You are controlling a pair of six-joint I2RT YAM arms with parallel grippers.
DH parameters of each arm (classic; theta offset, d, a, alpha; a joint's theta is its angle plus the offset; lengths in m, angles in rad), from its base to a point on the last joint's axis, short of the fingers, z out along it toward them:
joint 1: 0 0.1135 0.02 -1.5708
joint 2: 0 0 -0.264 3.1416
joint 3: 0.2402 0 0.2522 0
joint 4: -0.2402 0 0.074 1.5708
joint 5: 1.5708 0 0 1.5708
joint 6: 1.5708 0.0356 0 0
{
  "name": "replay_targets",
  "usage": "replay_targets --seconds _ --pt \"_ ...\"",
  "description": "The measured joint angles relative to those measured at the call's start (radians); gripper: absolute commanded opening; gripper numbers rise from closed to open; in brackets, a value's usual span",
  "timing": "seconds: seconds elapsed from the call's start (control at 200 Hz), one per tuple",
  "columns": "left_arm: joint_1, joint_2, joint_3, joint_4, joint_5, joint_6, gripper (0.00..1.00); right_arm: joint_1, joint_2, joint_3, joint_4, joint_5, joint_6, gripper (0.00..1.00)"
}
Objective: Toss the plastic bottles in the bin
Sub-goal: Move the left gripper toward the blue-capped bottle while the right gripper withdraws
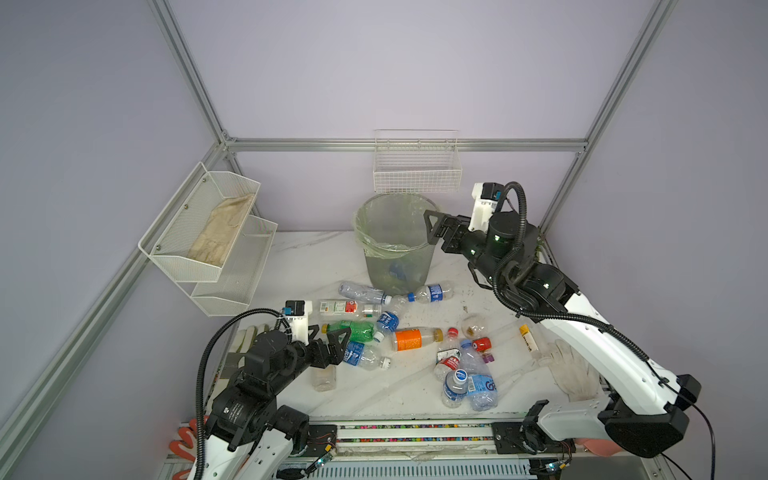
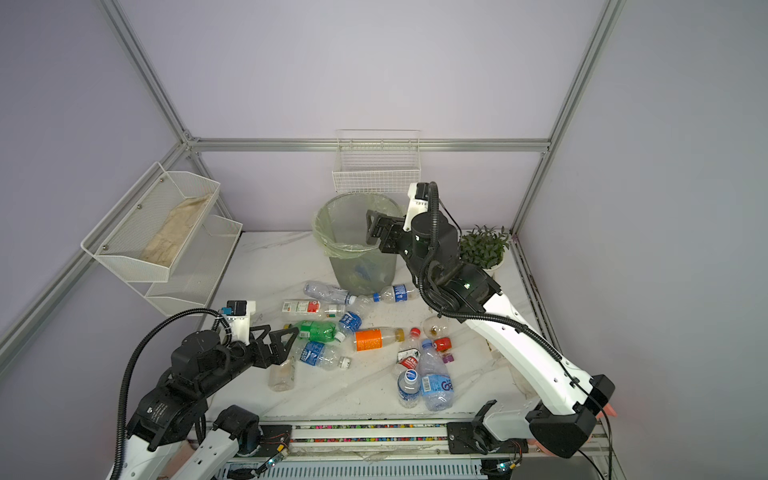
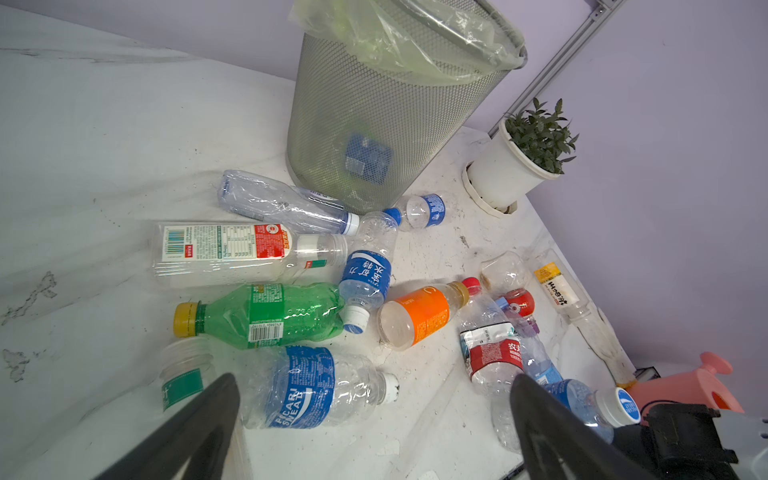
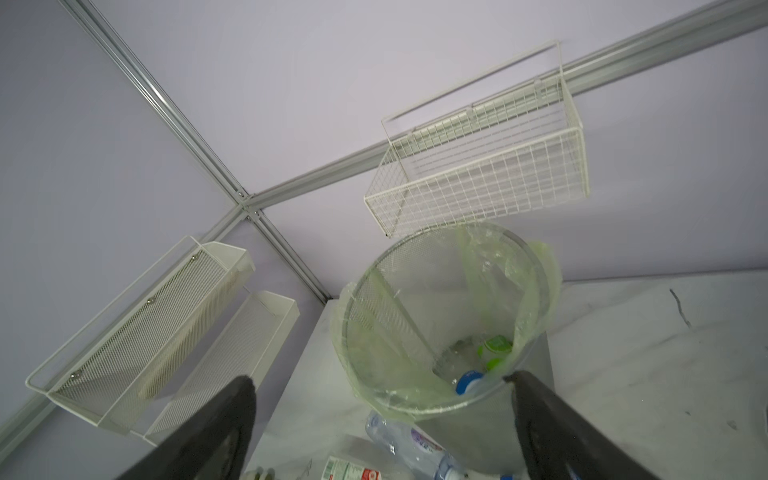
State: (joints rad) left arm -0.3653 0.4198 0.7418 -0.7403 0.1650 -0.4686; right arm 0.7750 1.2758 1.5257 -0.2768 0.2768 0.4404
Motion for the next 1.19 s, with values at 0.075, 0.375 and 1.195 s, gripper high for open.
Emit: replay_targets --seconds 0.075,0.375,1.195 --pt "-0.007 -0.011 -0.005 0.018 0.037 0.0 1.0 0.0 -0.087 -0.107 0.006 0.013 0.019 0.97" --pt "-0.05 -0.009 -0.008 0.166 0.166 -0.035 1.0 0.0 -0.242 -0.264 0.01 0.049 0.064 0.97" --pt "-0.911 0.533 -0.097 0.557 -0.281 -0.008 1.0 -0.001 -0.289 -0.348 -0.019 0.091 0.069 0.97"
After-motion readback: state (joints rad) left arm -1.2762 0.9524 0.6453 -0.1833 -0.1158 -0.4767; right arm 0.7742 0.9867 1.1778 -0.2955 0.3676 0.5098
